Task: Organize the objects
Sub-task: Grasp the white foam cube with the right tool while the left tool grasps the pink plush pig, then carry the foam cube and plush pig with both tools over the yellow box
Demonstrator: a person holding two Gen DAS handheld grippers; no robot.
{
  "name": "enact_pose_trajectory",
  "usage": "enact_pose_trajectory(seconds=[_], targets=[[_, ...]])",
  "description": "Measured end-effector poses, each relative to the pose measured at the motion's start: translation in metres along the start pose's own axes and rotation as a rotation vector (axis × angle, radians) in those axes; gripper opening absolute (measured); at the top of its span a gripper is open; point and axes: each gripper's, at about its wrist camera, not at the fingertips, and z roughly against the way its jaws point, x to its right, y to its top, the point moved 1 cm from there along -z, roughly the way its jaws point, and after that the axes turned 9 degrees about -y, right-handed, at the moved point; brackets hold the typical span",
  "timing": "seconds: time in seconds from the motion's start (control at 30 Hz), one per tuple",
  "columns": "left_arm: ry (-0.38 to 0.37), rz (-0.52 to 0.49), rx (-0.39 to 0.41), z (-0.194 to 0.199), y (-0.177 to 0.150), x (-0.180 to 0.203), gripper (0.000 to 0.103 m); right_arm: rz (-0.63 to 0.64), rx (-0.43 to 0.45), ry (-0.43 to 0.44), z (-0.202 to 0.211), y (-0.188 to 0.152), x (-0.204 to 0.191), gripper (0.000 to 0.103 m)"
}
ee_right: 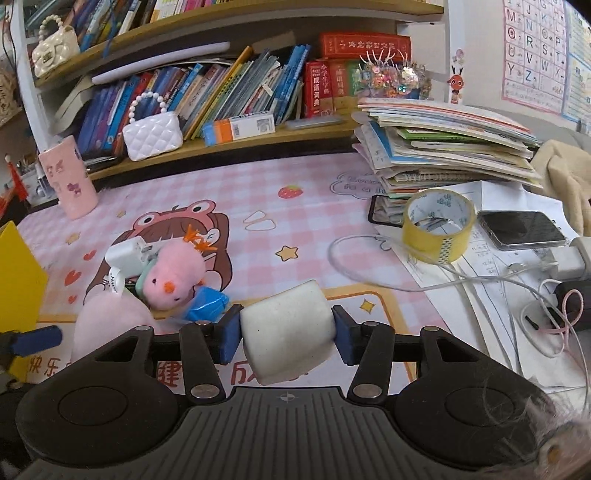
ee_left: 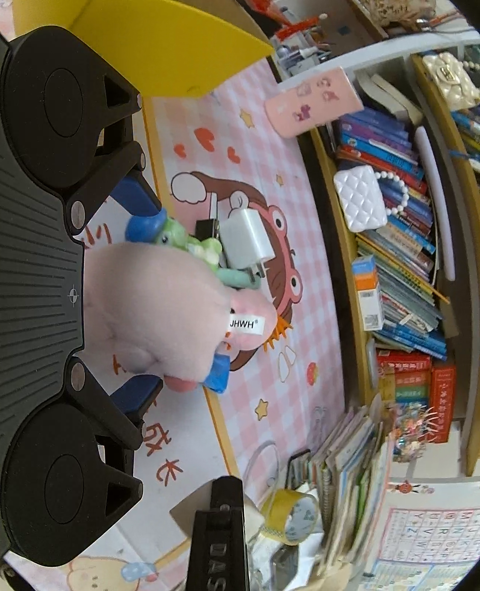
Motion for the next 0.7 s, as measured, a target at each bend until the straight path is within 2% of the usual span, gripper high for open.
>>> enact_pose_trajectory(seconds=[0.07, 0.17, 0.2, 0.3, 0.5, 0.7], targets=[[0.002, -0.006, -0.014, -0.006, 0.000, -0.001, 0.092, 0.011, -0.006, 0.003, 0.002, -0.002, -0.002, 0.047], [-0.004, -0.018, -0.028, -0.011, -0.001, -0.004, 0.079, 0.038, -0.005, 0.005, 0.007, -0.006, -0.007, 0.047], [-0.007, -0.019, -0.020, -0.009, -0.001, -0.004, 0.066, 0.046, -0.005, 0.007, 0.008, -0.007, -0.009, 0.047], [-0.031, 0.019, -0.002, 0.003, 0.000, -0.011, 0.061, 0.066, -0.001, 0.015, 0.013, -0.009, -0.015, 0.047], [-0.054, 0.075, 0.103, 0.045, 0.004, -0.029, 0.060, 0.087, 0.000, 0.042, 0.022, -0.015, -0.030, 0.047], [-0.048, 0.121, 0.147, 0.077, -0.011, -0.047, 0.060, 0.124, -0.011, 0.086, 0.036, -0.026, -0.055, 0.047]])
